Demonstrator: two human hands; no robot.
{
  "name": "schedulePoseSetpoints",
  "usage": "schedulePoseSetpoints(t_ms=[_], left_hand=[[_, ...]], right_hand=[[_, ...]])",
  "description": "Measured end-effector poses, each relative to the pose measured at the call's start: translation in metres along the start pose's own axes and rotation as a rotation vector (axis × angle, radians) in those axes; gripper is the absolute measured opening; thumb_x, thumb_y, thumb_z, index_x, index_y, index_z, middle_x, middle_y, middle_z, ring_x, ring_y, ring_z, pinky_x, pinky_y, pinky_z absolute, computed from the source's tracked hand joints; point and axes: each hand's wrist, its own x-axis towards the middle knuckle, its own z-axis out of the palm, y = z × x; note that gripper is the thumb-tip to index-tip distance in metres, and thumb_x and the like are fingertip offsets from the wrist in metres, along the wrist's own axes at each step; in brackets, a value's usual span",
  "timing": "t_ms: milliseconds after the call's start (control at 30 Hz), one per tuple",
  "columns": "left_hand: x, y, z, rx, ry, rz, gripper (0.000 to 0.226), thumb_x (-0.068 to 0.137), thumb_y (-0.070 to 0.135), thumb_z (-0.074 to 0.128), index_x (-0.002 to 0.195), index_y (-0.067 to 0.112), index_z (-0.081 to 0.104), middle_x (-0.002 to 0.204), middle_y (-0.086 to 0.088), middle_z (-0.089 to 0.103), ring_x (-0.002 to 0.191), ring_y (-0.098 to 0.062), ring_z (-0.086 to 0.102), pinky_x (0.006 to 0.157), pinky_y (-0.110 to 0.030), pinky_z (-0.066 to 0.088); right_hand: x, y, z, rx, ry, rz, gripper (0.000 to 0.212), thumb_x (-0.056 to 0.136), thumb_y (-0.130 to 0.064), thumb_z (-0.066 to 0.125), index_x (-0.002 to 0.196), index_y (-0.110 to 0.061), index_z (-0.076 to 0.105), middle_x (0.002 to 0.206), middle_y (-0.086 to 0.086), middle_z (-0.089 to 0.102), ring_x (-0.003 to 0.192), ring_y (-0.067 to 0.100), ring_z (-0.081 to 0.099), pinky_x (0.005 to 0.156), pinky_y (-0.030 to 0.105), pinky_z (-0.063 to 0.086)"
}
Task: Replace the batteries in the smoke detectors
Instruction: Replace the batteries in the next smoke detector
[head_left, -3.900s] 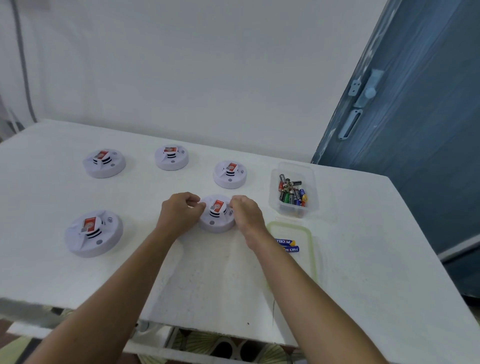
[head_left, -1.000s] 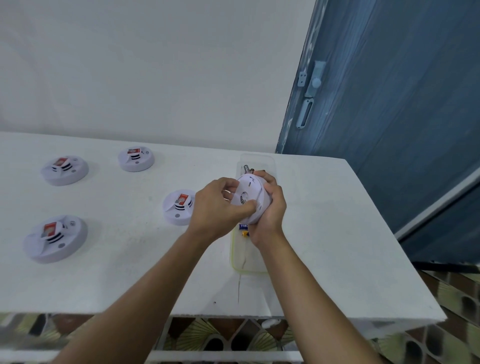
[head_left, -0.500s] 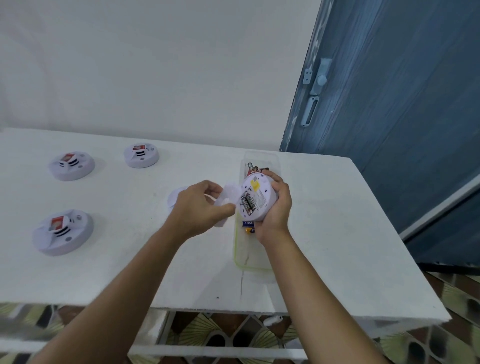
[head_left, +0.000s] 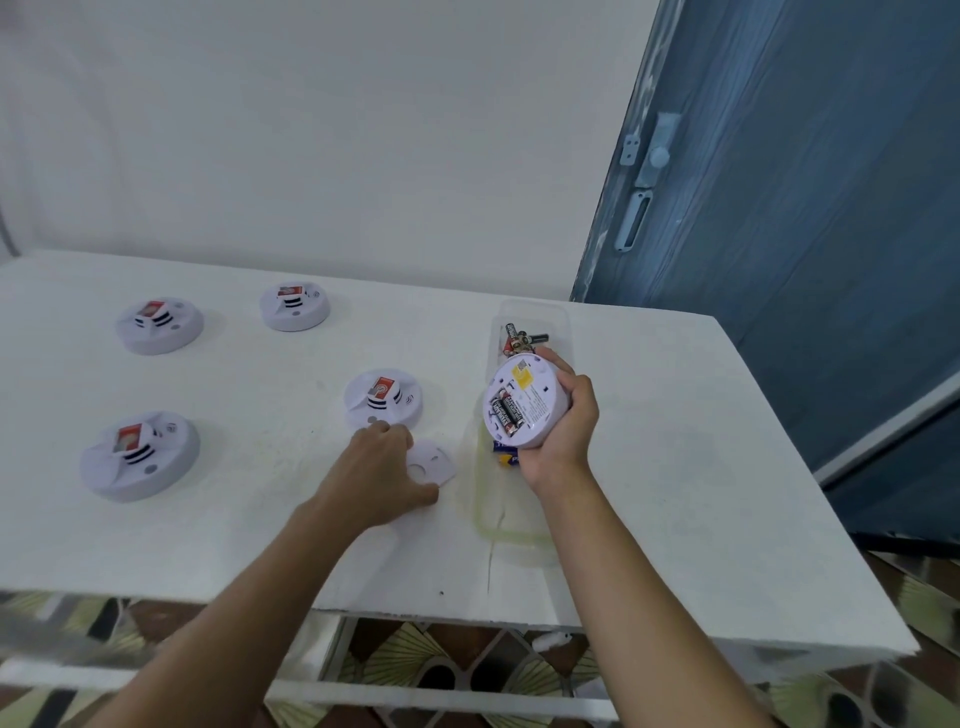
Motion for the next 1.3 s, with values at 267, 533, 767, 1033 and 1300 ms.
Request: schedulePoseSetpoints(t_ms=[267, 533, 767, 1033, 1300], left_hand=[[0.000, 0.029, -0.019, -0.330, 0.328, 0.189, 0.034, 0.081, 0.029, 0.075, 0.110, 0.014, 0.065, 0.096, 0.004, 0.060, 0.082, -0.004, 0.049, 0.074, -0.007, 0.034], [0.004, 0.078, -0.025, -0.521, 0.329, 0.273, 0.036, 0.079, 0.036, 0.077, 0.111, 0.026, 0.065, 0.104, 0.011, 0.062, 0.092, 0.000, 0.058, 0.073, -0.014, 0.040], [0.007, 0.087, -0.020, -0.571, 0.302, 0.201, 0.041, 0.072, 0.035, 0.082, 0.108, 0.024, 0.067, 0.100, 0.013, 0.064, 0.092, 0.001, 0.059, 0.075, -0.016, 0.047], [0.006, 0.094, -0.022, -0.541, 0.237, 0.227, 0.039, 0.073, 0.031, 0.083, 0.107, 0.026, 0.066, 0.099, 0.012, 0.063, 0.086, 0.004, 0.057, 0.071, -0.008, 0.045], [0.007, 0.101, -0.027, -0.367, 0.247, 0.262, 0.043, 0.069, 0.036, 0.082, 0.107, 0.019, 0.070, 0.100, 0.005, 0.067, 0.086, -0.007, 0.061, 0.081, -0.025, 0.052]], right_hand=[[-0.007, 0.002, 0.001, 0.051, -0.036, 0.051, 0.036, 0.086, -0.031, 0.045, 0.104, -0.018, 0.073, 0.101, 0.007, 0.070, 0.094, 0.027, 0.063, 0.075, 0.032, 0.049], [-0.010, 0.001, 0.000, 0.080, -0.147, 0.020, 0.044, 0.075, -0.035, 0.048, 0.110, -0.015, 0.067, 0.104, 0.014, 0.066, 0.090, 0.029, 0.065, 0.074, 0.035, 0.052], [-0.009, -0.008, -0.006, 0.080, -0.158, -0.034, 0.044, 0.075, -0.034, 0.046, 0.108, -0.014, 0.066, 0.105, 0.014, 0.066, 0.091, 0.030, 0.064, 0.071, 0.035, 0.054], [-0.008, -0.015, -0.014, 0.100, -0.114, -0.041, 0.048, 0.074, -0.033, 0.048, 0.113, -0.011, 0.063, 0.108, 0.016, 0.066, 0.095, 0.032, 0.063, 0.069, 0.033, 0.056], [-0.008, -0.016, -0.016, 0.055, -0.099, -0.049, 0.041, 0.072, -0.033, 0.048, 0.104, -0.014, 0.067, 0.103, 0.013, 0.067, 0.092, 0.031, 0.063, 0.070, 0.033, 0.054]])
